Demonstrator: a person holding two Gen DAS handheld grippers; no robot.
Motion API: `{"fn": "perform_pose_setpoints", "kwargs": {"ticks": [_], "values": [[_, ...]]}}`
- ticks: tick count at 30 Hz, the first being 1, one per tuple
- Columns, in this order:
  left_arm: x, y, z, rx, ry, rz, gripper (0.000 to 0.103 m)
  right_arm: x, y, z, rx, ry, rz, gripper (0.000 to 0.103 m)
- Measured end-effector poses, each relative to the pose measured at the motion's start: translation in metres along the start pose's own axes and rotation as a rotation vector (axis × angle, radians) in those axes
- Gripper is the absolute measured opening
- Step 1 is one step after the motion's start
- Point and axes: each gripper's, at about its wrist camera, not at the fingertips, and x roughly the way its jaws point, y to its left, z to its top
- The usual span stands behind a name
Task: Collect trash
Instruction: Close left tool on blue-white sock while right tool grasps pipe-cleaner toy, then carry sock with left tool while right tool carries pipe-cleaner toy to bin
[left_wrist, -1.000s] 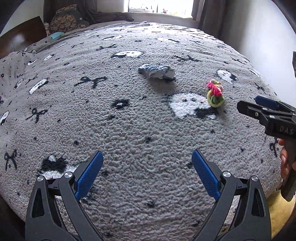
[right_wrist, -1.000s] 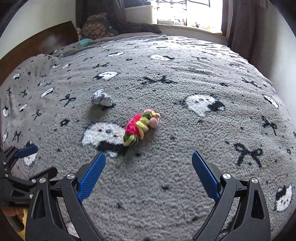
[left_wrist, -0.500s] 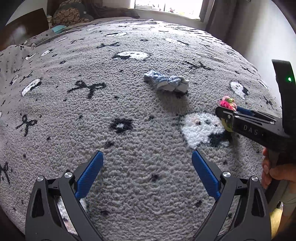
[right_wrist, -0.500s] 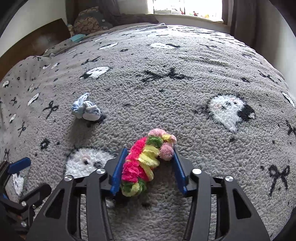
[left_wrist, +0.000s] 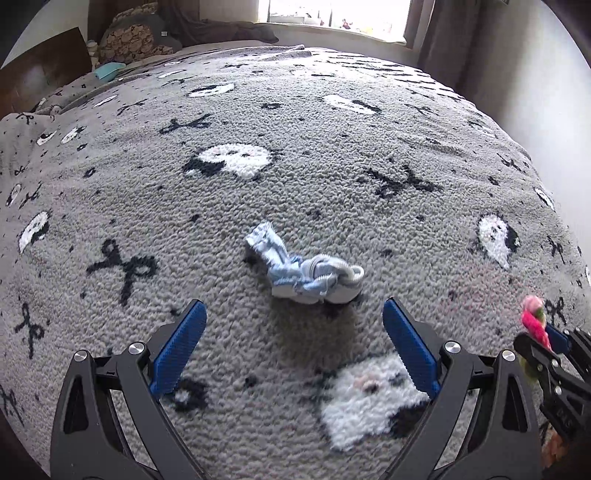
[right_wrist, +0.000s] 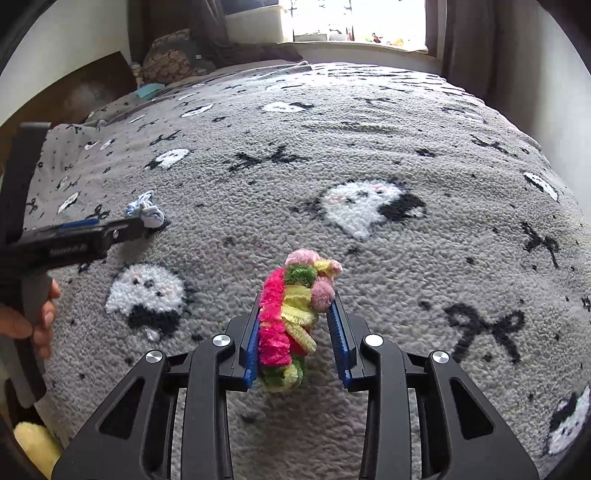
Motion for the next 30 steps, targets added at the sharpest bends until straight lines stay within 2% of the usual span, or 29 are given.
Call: {"fn": "perform_pose_setpoints", "kwargs": {"ticks": [4, 6, 7, 12, 16, 20, 30], "values": [[0.018, -0.007, 0.011, 0.001, 0.009, 0.009, 0.087, -0.006, -0.01, -0.011, -0.012, 0.007, -0.011, 0.033], [0.023, -0.011, 0.014, 0.009, 0.02, -0.011, 0.052, -0.01, -0.014, -0.015, -0.015, 0.004, -0.017, 0.033], [0.024, -0.013, 0.015, 0.008, 0.023, -0.008, 0.05, -0.013, -0.016, -0.016, -0.017, 0.001, -0.019, 0.033], [0.017, -0.02, 0.013, 0.035, 0.032, -0.011, 0.041, -0.023, -0.025, -0.02, -0.007, -0.014, -0.019, 0.033], [-0.001, -0.023, 0.005, 0.058, 0.017, -0.011, 0.039, -0.037, -0.025, -0.026, -0.013, -0.033, -0.011, 0.033], [-0.024, -0.027, -0.011, 0.086, 0.005, -0.004, 0.035, -0.057, -0.017, -0.037, -0.038, -0.056, 0.018, 0.033], [-0.092, -0.032, -0.061, 0.12, -0.06, -0.075, 0.033, -0.133, 0.018, -0.068, -0.13, -0.162, 0.07, 0.033]]}}
